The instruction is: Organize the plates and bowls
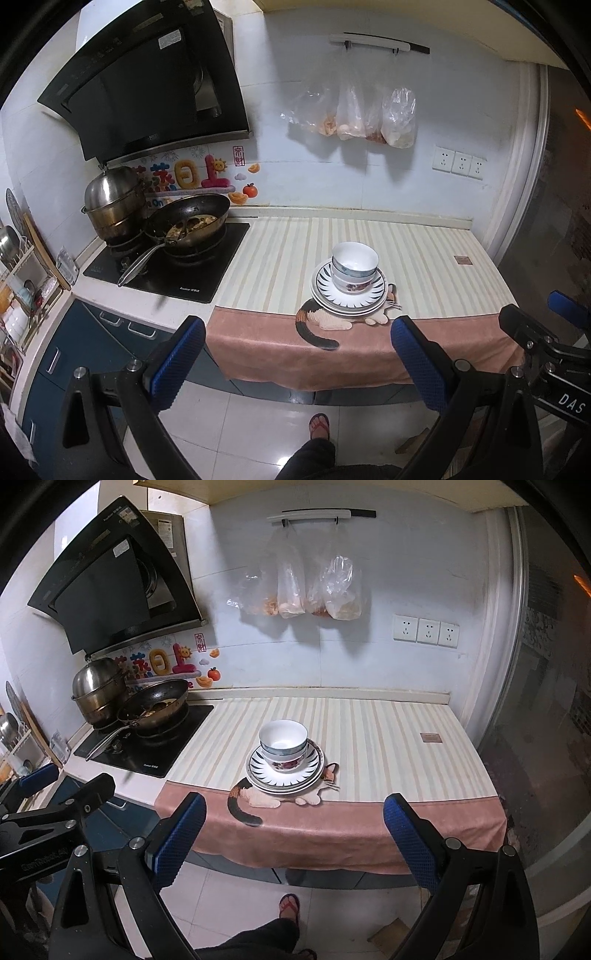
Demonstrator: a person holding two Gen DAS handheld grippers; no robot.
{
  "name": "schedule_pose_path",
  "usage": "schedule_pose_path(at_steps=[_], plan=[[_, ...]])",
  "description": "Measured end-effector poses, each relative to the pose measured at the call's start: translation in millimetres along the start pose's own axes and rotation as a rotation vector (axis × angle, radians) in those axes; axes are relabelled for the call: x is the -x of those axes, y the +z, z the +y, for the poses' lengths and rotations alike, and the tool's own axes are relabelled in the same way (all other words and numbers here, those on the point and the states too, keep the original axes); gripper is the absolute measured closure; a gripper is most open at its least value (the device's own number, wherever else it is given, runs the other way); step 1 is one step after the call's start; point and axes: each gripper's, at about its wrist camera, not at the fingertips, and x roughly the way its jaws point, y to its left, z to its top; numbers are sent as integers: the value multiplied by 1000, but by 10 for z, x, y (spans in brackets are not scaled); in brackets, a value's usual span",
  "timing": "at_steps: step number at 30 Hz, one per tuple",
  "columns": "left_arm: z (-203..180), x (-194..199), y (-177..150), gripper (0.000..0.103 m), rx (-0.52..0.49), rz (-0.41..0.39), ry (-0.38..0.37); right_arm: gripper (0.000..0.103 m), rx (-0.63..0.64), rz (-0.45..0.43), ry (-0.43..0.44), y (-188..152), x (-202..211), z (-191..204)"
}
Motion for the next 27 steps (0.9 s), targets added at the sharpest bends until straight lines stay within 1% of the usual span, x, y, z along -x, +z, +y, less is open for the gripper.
schedule_pose_path(at_steps=[10, 27], plan=[[-18, 21, 50, 0, 3, -10, 0, 4, 3, -20, -16, 120, -43, -6], [-24, 90, 60, 0, 14, -31, 11, 4, -1, -40, -18, 95, 8, 76]])
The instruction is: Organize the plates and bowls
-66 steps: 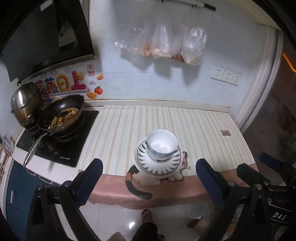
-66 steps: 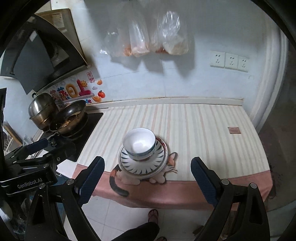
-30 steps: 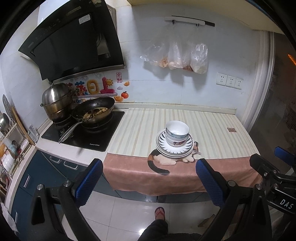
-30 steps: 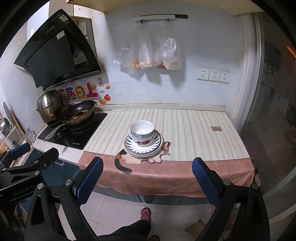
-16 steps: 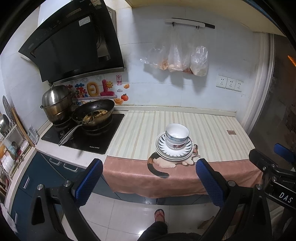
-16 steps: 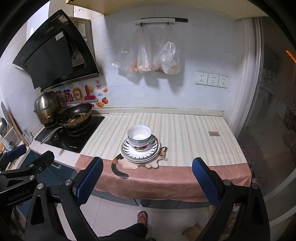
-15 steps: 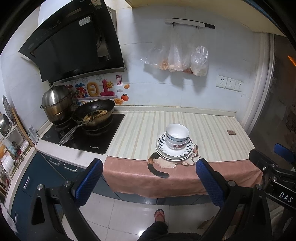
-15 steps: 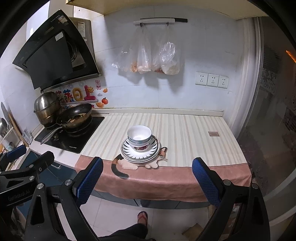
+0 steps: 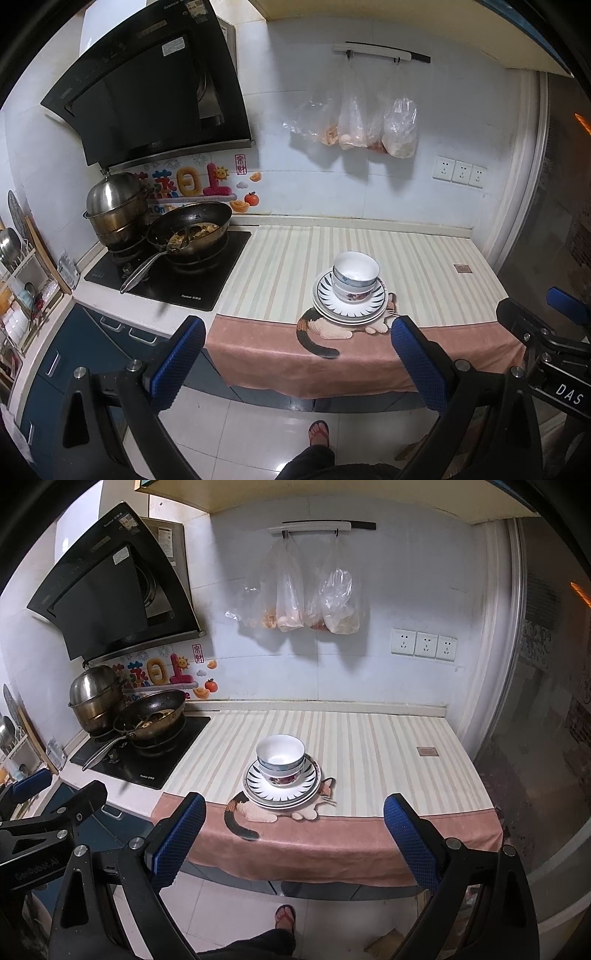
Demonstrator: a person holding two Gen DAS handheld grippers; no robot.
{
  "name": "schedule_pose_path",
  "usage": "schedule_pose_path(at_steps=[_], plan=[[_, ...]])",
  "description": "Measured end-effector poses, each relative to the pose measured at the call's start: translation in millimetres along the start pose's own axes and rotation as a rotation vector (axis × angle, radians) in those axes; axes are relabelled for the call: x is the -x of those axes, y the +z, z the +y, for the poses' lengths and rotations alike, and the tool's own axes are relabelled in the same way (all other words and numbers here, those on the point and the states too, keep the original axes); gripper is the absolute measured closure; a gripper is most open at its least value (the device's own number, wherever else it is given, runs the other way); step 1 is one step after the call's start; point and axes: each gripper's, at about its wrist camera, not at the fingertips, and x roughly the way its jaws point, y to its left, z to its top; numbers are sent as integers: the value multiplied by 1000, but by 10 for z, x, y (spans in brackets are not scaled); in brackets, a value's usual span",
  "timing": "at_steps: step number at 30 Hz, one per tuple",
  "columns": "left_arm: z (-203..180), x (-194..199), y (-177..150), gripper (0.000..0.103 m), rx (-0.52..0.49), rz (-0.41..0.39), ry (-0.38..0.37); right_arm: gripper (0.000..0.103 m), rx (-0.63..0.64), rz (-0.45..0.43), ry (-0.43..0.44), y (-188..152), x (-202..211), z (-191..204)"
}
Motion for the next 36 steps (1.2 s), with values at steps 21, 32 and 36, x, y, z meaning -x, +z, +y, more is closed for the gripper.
schedule_pose_path(at_steps=[21, 32, 36], plan=[[-75, 35, 44, 0, -15, -8, -19, 4, -24, -14, -13, -18, 75, -123], [-77, 18, 41, 0, -31, -6, -32, 4, -35, -10, -20, -30, 104, -164], [-76, 19, 40, 0, -31, -5, -35, 4, -40, -12, -27, -41, 138, -183]])
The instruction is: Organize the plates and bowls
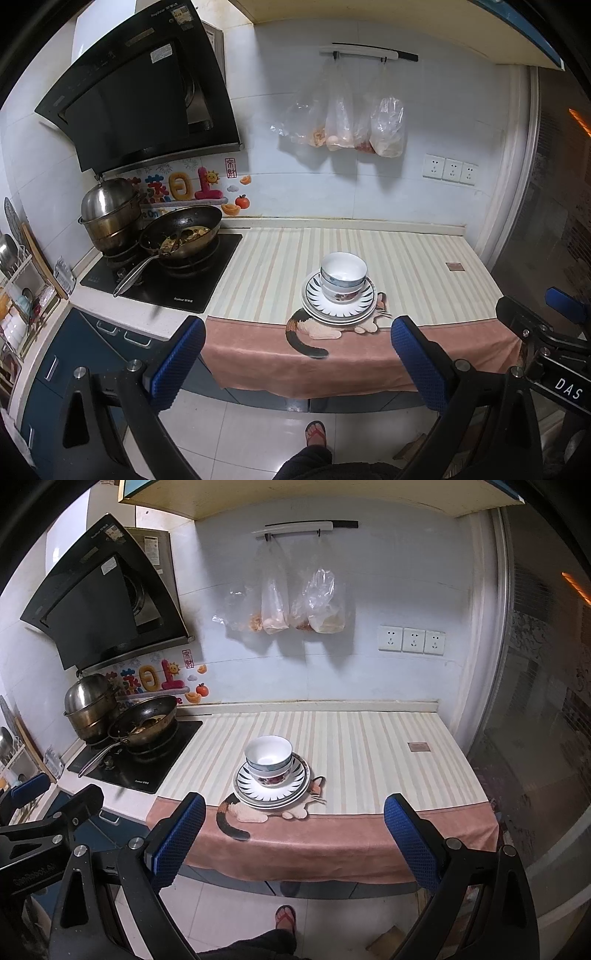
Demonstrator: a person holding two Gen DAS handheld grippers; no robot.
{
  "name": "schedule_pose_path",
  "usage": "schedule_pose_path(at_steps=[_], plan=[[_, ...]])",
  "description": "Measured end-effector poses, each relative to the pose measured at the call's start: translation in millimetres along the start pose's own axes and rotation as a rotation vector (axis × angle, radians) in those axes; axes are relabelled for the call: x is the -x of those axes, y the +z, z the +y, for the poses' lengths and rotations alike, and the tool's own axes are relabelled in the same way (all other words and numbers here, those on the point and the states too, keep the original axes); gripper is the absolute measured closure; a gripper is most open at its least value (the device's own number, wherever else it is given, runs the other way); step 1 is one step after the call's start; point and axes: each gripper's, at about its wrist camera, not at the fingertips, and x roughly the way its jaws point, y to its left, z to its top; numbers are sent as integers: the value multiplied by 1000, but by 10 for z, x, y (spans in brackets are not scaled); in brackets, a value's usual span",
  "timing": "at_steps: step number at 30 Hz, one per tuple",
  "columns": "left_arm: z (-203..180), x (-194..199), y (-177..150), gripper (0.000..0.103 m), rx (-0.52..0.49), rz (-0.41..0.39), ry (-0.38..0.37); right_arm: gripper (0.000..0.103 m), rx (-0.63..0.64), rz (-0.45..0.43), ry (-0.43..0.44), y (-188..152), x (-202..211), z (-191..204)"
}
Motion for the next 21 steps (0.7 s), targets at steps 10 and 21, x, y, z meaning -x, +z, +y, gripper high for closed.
schedule_pose_path(at_steps=[10, 21], plan=[[-12, 4, -9, 0, -3, 3, -8, 4, 1, 3, -4, -19, 29, 1], [-63, 6, -16, 0, -6, 2, -11, 4, 1, 3, -10, -67, 70, -13]])
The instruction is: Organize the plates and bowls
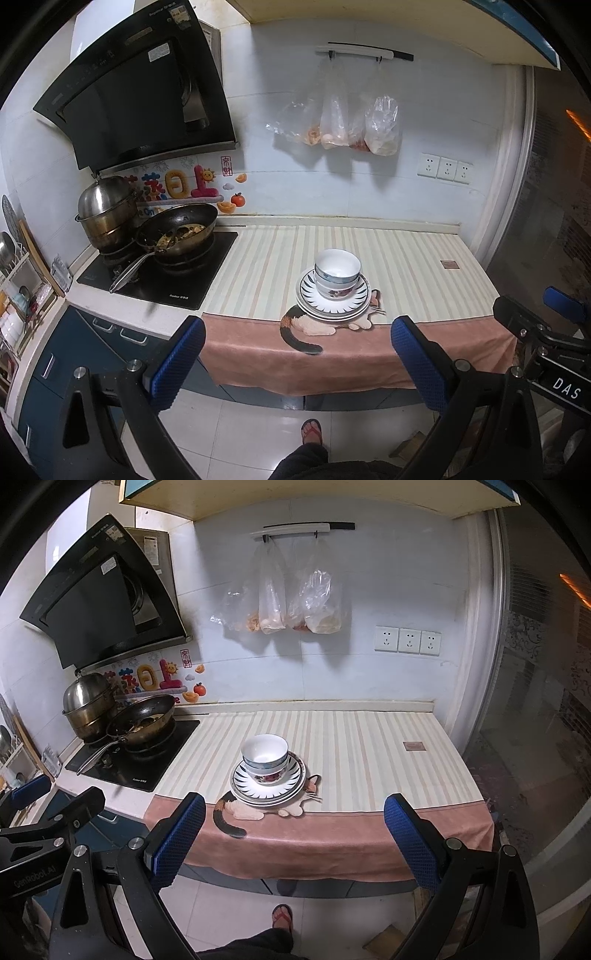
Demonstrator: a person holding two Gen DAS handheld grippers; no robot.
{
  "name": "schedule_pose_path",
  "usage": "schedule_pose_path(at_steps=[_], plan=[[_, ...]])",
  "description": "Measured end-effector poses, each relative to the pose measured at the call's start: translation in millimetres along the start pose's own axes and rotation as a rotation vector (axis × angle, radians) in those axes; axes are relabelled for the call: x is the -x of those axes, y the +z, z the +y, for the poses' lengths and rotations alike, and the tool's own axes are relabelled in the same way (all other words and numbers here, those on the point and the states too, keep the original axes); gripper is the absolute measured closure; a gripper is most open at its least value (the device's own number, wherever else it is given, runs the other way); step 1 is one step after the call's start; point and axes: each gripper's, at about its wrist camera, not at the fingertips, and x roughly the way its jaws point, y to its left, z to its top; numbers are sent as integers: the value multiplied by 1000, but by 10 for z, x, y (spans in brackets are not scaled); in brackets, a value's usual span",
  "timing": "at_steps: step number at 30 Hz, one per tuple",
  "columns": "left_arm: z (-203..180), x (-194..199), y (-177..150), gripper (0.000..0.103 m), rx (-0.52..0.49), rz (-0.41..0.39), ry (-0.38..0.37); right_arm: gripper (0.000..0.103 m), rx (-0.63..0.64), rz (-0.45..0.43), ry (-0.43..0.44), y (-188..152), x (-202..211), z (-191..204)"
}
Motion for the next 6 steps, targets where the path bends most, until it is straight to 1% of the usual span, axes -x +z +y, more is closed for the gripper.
schedule_pose_path(at_steps=[6], plan=[[-112, 6, 18, 0, -9, -11, -2, 4, -4, 3, 6, -8, 10, -35]])
